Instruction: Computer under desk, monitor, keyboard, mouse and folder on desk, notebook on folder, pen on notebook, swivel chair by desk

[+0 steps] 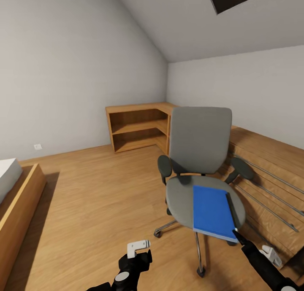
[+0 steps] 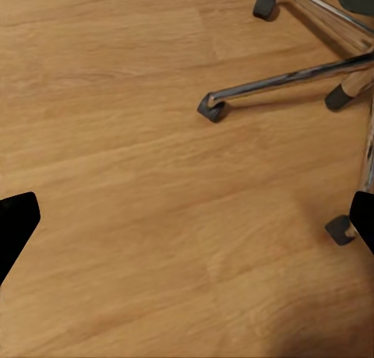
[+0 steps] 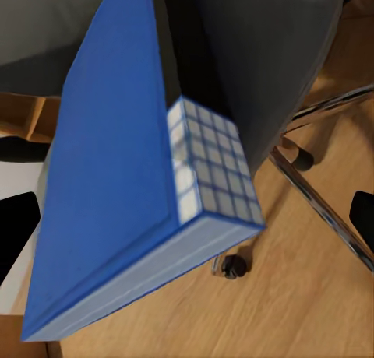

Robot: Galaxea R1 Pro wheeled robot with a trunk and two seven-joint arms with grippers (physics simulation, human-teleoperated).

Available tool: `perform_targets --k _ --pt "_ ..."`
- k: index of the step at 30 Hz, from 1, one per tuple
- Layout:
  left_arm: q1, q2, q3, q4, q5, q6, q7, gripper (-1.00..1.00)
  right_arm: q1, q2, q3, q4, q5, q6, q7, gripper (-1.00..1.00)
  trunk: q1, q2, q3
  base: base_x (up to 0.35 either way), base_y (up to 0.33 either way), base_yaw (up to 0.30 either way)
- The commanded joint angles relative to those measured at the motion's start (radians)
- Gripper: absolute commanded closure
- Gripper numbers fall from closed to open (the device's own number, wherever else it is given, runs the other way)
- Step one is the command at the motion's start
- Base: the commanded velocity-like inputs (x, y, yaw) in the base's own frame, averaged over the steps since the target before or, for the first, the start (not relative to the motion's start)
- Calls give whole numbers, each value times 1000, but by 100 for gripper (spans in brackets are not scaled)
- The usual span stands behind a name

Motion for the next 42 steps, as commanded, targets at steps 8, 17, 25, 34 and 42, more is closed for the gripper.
perform_targets --k 8,17,25,34,42 --pt "-2 0 -4 0 10 -10 2 -100 -1 1 -3 6 -8 10 1 -100 0 0 -1 99 2 0" --pt "-2 0 -4 0 10 -9 2 -100 -1 1 -2 10 -8 10 -2 -100 0 0 -1 28 0 0" --pt "-2 0 -4 0 10 -10 3 -100 -1 -2 17 68 -8 10 -3 -100 0 0 -1 1 0 0" --pt "-2 1 -4 0 10 -11 4 -100 -1 -2 29 73 -8 9 1 -100 0 0 -1 0 0 0" --pt "-2 0 -4 0 9 -10 4 -100 -1 -2 33 73 -8 8 1 -100 0 0 -1 119 84 0"
